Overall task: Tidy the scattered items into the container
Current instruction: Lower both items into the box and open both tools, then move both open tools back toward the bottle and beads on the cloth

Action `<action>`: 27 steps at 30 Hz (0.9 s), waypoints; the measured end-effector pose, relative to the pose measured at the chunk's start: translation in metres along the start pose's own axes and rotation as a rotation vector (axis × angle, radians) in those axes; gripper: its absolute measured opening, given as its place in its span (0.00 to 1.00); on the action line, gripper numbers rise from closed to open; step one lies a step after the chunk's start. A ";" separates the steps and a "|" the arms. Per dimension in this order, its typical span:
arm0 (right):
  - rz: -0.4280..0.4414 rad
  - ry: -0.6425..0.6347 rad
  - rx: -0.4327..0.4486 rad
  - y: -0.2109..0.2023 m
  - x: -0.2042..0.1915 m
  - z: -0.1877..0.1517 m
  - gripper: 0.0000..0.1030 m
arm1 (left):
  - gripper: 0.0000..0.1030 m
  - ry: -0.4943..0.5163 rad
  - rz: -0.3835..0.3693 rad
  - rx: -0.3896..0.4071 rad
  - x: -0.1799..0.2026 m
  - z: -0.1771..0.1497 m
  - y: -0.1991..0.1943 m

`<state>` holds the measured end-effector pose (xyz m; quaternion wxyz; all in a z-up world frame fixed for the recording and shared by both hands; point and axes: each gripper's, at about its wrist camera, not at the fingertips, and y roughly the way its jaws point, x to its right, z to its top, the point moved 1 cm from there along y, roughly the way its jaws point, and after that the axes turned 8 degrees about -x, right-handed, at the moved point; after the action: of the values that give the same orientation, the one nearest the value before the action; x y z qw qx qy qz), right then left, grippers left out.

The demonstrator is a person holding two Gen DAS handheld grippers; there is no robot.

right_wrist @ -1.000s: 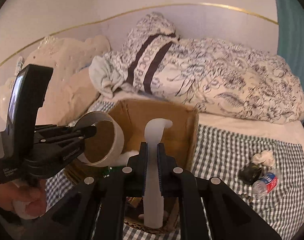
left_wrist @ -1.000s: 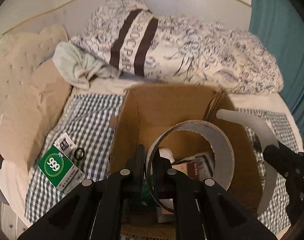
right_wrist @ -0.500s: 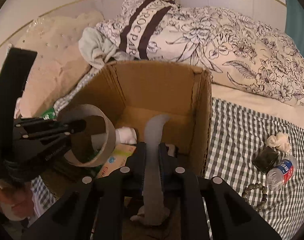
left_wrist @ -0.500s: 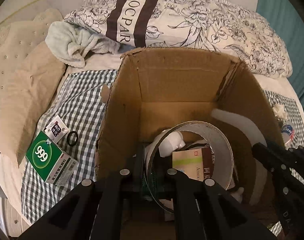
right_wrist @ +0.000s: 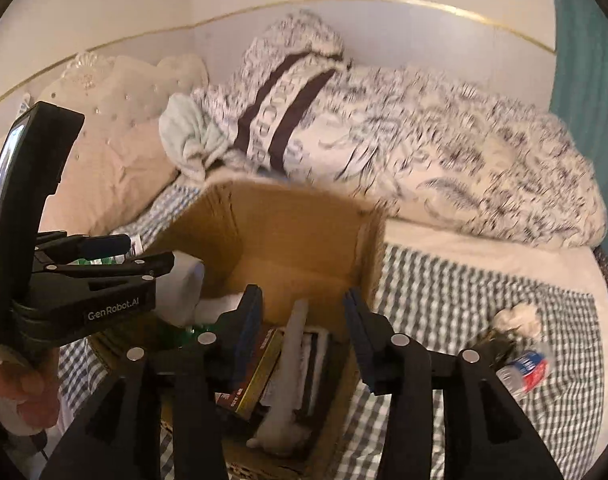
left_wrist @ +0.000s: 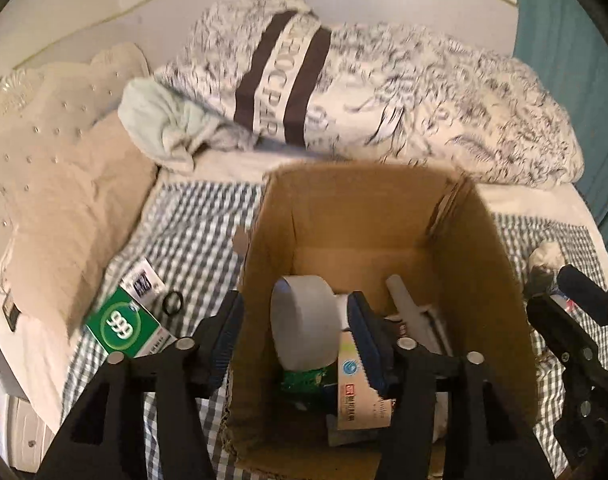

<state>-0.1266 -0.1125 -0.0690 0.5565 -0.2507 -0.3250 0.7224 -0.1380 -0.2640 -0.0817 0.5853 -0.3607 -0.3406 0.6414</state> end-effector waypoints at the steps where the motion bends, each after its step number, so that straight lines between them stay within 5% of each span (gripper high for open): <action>1: -0.004 0.002 0.014 -0.006 0.002 0.001 0.42 | 0.57 0.002 -0.004 0.013 0.003 0.001 -0.006; 16: -0.096 0.121 0.129 -0.083 0.085 -0.008 0.55 | 0.79 0.091 -0.108 0.182 0.083 0.012 -0.068; 27: -0.159 0.117 0.104 -0.119 0.155 -0.034 0.81 | 0.98 0.158 -0.167 0.253 0.153 0.003 -0.095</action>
<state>-0.0650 0.0639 -0.0029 0.6422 -0.2367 -0.2730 0.6761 -0.1006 -0.1037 -0.0080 0.7022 -0.3039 -0.2386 0.5980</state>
